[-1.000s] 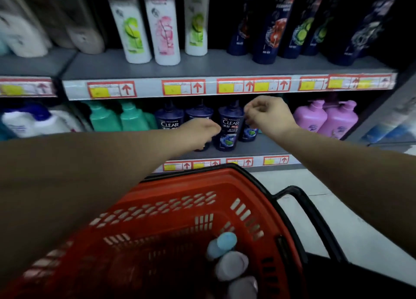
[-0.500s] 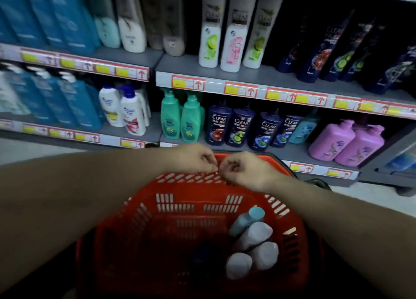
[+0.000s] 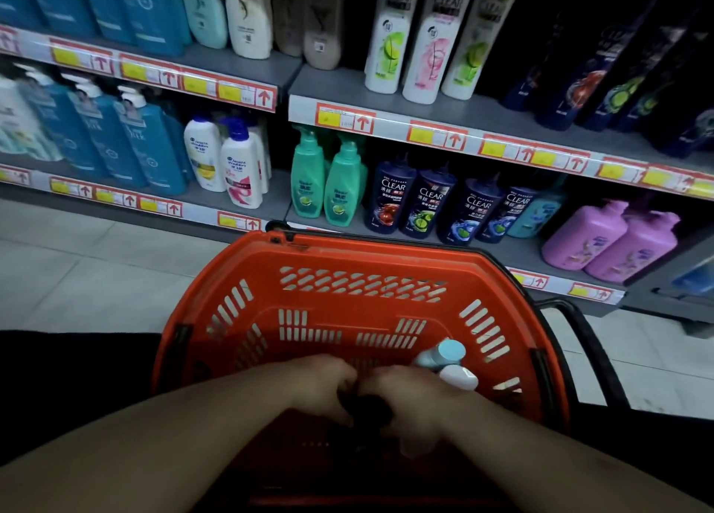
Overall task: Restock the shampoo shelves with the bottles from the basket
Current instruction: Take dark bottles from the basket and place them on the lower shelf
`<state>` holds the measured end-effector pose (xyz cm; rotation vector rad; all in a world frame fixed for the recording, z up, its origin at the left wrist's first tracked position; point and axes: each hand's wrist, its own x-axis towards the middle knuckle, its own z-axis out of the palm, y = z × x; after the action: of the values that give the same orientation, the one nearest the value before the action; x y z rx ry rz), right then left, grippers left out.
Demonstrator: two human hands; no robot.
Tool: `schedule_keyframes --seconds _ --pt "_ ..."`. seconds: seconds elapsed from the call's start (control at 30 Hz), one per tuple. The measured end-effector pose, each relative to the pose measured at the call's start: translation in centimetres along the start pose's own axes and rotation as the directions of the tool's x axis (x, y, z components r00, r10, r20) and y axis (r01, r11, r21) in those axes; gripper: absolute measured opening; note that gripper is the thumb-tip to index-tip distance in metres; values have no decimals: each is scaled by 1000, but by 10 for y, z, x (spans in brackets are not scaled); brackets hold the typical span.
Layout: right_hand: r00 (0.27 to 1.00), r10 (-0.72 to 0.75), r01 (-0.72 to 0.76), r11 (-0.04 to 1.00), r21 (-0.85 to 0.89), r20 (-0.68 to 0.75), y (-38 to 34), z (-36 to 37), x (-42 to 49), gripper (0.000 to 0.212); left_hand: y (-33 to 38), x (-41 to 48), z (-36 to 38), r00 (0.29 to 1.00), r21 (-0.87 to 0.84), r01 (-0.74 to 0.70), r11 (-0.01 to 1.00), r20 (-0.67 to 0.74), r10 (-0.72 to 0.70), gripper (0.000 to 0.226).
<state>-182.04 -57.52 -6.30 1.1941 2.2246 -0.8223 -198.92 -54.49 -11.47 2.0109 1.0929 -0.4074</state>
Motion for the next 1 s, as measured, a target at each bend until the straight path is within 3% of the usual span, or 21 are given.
schedule_keyframes --seconds 0.07,0.27,0.43,0.6,0.73,0.83,0.93,1.0 --pt "999 -5 1 997 -82 -50 -1 6 3 54 -2 1 7 999 -23 5 1000 -36 -6 26" --pt "980 -53 37 996 -82 -192 15 21 12 28 -12 -2 14 997 -100 -5 995 -77 -2 33" --pt "943 -52 89 991 100 -329 19 20 17 30 -15 -4 24 989 -186 -19 982 -145 -8 49" --pt "886 -107 244 935 257 -451 18 11 21 31 -16 -4 23 976 -322 -111 940 -215 42 48" --pt "831 -1 316 825 469 -557 25 -4 19 24 -25 0 10 928 -472 -151 869 -370 -39 65" --pt "766 133 359 723 590 -629 30 -22 16 25 -22 1 -6 881 -578 -215 787 -463 -100 61" --pt "748 258 319 669 672 -612 38 -30 11 40 -14 5 -19 809 -675 -275 684 -547 -214 63" --pt "768 226 281 722 633 -599 39 -28 9 59 -4 5 -29 748 -694 -308 651 -599 -285 60"
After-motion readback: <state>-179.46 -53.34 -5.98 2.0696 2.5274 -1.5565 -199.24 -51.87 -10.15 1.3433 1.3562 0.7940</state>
